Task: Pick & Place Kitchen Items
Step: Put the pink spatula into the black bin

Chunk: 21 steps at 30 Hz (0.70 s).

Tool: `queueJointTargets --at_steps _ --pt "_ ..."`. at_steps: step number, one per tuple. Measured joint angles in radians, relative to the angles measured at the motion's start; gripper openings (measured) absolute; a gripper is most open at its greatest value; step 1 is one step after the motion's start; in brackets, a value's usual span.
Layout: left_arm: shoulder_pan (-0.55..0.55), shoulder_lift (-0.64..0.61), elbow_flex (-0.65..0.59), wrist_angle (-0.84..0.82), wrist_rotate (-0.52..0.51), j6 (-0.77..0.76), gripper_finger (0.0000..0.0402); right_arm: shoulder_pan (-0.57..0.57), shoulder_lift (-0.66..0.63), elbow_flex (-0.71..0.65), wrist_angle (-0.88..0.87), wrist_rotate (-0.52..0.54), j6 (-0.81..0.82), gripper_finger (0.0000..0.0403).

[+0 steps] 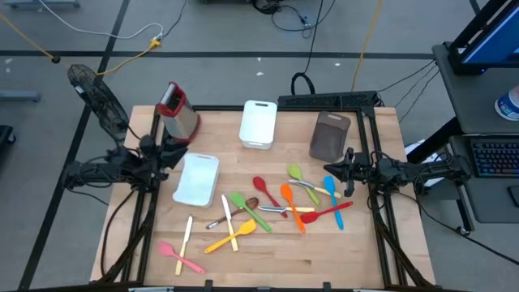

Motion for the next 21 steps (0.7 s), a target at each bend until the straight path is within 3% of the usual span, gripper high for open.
queueJointTargets --at_steps 5,10,21 --pt "-0.031 0.085 0.056 -0.067 0.002 -0.044 0.0150 0.000 0.000 0.000 0.000 0.000 -0.003 0.0004" --pt "-0.077 0.264 0.160 -0.182 0.004 -0.105 0.0150 0.000 0.000 0.000 0.000 0.002 -0.007 0.0004" --pt "-0.183 0.703 0.549 -0.560 0.116 -0.213 0.0150 0.000 0.000 0.000 0.000 0.002 -0.060 0.0004"
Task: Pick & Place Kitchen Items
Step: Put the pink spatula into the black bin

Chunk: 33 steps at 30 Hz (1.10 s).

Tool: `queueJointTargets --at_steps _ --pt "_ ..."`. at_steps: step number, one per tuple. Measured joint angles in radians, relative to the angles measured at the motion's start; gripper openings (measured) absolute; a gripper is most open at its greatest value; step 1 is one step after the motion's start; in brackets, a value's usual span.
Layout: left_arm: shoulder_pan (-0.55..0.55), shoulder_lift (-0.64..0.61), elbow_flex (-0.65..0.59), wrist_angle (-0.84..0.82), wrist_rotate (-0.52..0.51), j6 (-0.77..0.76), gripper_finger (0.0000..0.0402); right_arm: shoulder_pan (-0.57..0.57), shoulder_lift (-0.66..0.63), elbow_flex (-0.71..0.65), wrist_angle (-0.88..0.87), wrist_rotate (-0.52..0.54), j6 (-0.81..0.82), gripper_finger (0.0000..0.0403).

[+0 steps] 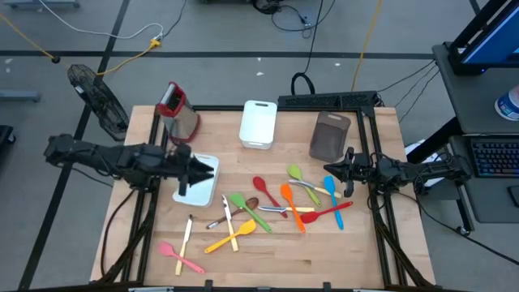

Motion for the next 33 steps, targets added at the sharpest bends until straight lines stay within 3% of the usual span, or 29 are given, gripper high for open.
queueJointTargets --at_steps 4,10,14,18,28,33 --pt "-0.034 0.111 0.096 -0.050 0.115 -0.092 0.0150 0.000 0.000 0.000 0.000 -0.001 0.000 0.0004" --pt "-0.062 0.192 0.103 0.105 0.275 -0.115 0.0150 0.000 0.000 0.000 0.000 -0.001 -0.020 0.0004" --pt "-0.064 0.230 0.103 0.214 0.229 -0.155 0.0150 0.000 0.000 0.000 0.000 -0.002 -0.030 0.0004" --pt "-0.041 0.256 0.103 0.235 0.231 -0.410 0.0150 0.000 0.000 0.000 0.000 -0.002 -0.029 0.0004" --pt "-0.146 0.312 0.103 -0.080 0.166 -0.775 0.0150 0.000 0.000 0.000 0.001 0.001 -0.123 0.0004" --pt "-0.258 0.340 0.106 -0.128 0.142 -0.958 0.0150 0.000 0.000 0.000 0.000 0.002 -0.127 0.0004"
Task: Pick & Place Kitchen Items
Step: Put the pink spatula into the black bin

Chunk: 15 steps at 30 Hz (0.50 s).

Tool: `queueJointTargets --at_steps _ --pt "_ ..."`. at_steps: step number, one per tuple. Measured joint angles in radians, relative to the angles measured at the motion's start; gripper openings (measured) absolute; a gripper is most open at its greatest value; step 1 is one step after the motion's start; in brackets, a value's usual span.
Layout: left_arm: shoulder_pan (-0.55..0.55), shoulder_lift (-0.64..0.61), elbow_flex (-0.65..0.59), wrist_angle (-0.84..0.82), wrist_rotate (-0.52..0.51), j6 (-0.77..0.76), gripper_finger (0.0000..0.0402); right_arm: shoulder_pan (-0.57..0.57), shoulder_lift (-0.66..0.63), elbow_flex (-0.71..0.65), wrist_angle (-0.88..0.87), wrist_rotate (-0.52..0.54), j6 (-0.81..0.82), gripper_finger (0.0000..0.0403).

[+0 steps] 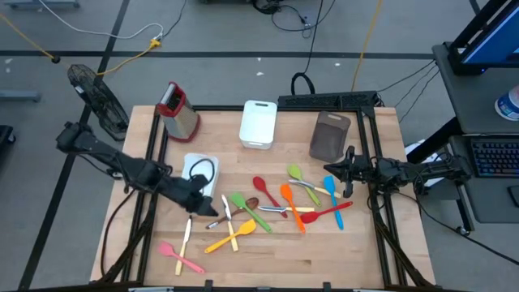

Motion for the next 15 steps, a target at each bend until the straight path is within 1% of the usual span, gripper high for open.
queueJointTargets --at_steps 2,5,8,10,13,15 --pt "-0.051 0.018 0.025 -0.022 -0.005 -0.065 0.0150 0.000 0.000 0.000 0.000 0.000 0.000 0.0004" --pt "-0.123 0.052 0.090 -0.130 -0.002 -0.191 0.0150 0.000 0.000 0.000 0.000 0.001 0.000 0.0004" --pt "-0.184 0.095 0.158 -0.289 0.042 -0.378 0.0150 0.000 0.000 0.000 0.000 0.031 0.001 0.0004" --pt "-0.224 0.122 0.188 -0.362 0.083 -0.511 0.0150 0.000 0.000 0.000 0.000 0.061 0.001 0.0004" --pt "-0.285 0.156 0.194 -0.378 0.156 -0.721 0.0150 0.000 0.000 0.000 0.000 0.104 0.002 0.0004" --pt "-0.329 0.180 0.194 -0.357 0.214 -0.858 0.0150 0.000 0.000 0.000 0.000 0.106 0.002 0.0004"
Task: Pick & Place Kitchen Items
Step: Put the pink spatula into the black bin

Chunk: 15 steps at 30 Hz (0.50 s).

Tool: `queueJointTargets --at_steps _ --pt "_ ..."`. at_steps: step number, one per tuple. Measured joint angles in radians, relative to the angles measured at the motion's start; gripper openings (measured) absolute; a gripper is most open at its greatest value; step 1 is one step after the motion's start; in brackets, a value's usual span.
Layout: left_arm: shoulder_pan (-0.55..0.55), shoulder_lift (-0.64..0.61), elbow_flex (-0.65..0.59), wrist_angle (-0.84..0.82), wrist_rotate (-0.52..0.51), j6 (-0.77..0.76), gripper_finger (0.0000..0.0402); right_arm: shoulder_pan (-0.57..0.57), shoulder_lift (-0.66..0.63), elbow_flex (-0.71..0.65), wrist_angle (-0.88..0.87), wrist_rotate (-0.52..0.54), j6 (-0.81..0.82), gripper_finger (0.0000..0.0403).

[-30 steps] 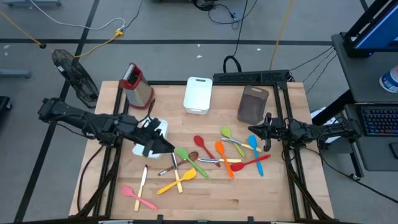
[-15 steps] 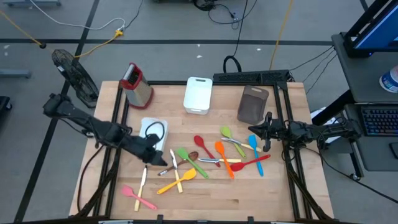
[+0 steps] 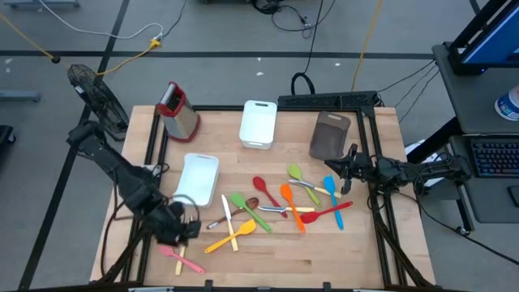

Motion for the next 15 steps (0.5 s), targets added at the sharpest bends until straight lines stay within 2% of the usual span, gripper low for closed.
queueJointTargets --at_steps 2,4,11,15 --pt "-0.043 0.023 0.000 0.023 0.048 -0.091 0.0150 0.000 0.000 0.000 0.000 0.000 0.000 0.0004" --pt "-0.080 0.048 0.000 0.040 0.035 -0.112 0.0150 0.000 0.000 0.000 0.000 0.000 0.000 0.0004" --pt "-0.124 0.102 0.000 0.083 -0.273 -0.039 0.0150 0.000 0.000 0.000 0.000 -0.004 0.001 0.0004" --pt "-0.113 0.103 0.000 0.129 -0.347 0.038 0.0150 0.000 0.000 0.000 0.000 -0.004 0.001 0.0004"
